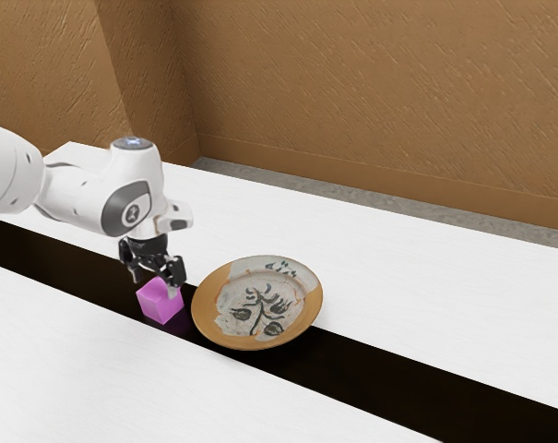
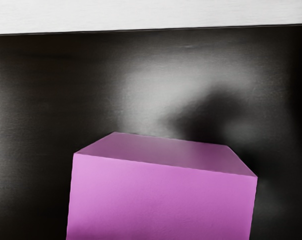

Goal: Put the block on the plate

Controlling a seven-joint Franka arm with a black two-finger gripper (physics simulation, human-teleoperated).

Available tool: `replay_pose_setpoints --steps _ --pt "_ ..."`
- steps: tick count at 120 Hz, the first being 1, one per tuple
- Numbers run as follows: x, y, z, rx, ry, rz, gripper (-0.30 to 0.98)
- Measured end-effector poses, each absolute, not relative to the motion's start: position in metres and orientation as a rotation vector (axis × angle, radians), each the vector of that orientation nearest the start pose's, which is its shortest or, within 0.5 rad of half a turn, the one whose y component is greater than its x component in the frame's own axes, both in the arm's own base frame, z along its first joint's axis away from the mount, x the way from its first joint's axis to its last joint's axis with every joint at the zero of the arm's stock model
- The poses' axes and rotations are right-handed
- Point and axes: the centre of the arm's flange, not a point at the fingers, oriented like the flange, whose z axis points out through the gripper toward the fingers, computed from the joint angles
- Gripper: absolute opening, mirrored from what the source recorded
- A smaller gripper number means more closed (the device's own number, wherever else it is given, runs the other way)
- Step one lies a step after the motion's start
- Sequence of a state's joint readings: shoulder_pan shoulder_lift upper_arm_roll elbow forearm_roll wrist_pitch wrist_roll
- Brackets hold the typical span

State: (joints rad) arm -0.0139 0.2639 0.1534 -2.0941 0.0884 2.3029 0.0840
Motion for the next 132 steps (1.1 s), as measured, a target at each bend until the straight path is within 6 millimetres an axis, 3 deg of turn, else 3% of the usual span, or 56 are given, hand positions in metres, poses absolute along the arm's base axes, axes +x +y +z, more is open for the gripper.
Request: replay_pose_setpoints --steps 54,85,108,120,132 --pt "0.571 0.084 0.26 -3.071 0.06 0.134 0.68" --pt "0.572 0.085 0.26 -3.071 0.086 0.126 0.47" --pt "0.571 0.085 0.26 -3.071 0.096 0.126 0.43" --pt "0.571 0.086 0.276 -3.072 0.094 0.088 0.42" --pt "0.57 0.087 0.321 -3.074 0.085 -0.019 0.41"
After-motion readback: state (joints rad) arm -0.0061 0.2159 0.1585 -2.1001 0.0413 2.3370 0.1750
